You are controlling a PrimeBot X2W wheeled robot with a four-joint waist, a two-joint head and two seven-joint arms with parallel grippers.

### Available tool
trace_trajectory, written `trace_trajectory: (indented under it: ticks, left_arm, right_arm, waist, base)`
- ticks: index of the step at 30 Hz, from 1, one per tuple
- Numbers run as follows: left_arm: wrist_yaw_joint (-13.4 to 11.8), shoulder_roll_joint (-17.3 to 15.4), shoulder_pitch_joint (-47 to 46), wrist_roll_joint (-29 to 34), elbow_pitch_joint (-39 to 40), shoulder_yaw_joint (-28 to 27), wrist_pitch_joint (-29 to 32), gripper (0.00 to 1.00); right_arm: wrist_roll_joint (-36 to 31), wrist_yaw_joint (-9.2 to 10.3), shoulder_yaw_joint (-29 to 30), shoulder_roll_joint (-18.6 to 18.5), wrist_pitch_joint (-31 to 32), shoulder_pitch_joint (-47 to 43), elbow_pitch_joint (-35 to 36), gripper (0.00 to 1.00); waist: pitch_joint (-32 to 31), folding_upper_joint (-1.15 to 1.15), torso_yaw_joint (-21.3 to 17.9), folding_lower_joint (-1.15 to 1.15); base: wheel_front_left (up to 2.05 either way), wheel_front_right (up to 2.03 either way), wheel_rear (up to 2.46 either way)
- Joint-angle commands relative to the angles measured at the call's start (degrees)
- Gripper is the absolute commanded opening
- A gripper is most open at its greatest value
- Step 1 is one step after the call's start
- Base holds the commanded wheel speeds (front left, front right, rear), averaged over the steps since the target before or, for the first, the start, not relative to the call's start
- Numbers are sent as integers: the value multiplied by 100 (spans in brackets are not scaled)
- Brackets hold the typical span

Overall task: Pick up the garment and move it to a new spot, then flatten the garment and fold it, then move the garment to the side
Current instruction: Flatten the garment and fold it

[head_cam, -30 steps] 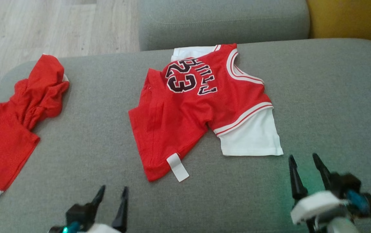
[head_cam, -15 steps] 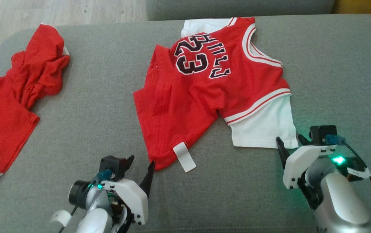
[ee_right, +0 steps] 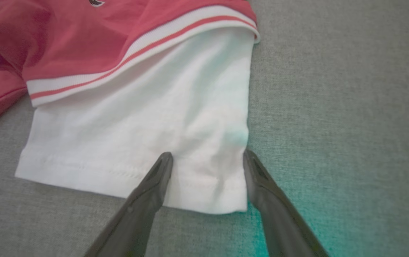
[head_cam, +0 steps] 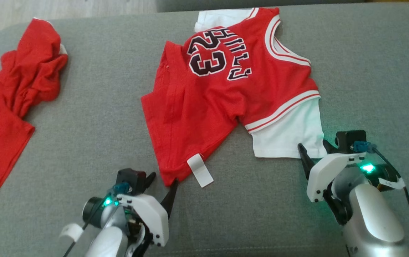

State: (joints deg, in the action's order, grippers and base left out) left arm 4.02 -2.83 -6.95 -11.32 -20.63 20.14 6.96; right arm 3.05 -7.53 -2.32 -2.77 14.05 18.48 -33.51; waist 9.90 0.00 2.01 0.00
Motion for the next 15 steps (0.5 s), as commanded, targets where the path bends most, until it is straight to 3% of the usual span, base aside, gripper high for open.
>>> trace_trajectory:
  ticks: [1, 8, 10, 12, 15]
  left_arm:
    - [-23, -6, -349, -1, 119, -125, -60, 100]
    - [-74, -6, -475, -68, -103, -113, -153, 100]
    - [-108, -7, -511, -60, -192, -102, -145, 85]
    - [-106, -7, -535, -93, -252, -95, -150, 56]
    - [-96, -6, -567, -122, -309, -66, -187, 34]
  right_arm:
    - [37, 4, -205, -10, -1, 140, 105, 100]
    - [48, 4, -244, -10, -23, 122, 127, 100]
    - [50, 4, -257, -10, -25, 120, 130, 100]
    - [58, 4, -272, -10, -32, 124, 136, 100]
    - [77, 4, -299, -10, -41, 131, 144, 100]
  waist:
    - [47, 0, -32, 0]
    - [109, 0, -91, 0]
    - [128, 0, -106, 0]
    - [147, 0, -116, 0]
    - [163, 0, -117, 0]
  base:
    - [0, 0, 0]
    - [0, 0, 0]
    - [0, 0, 0]
    - [0, 0, 0]
    - [0, 0, 0]
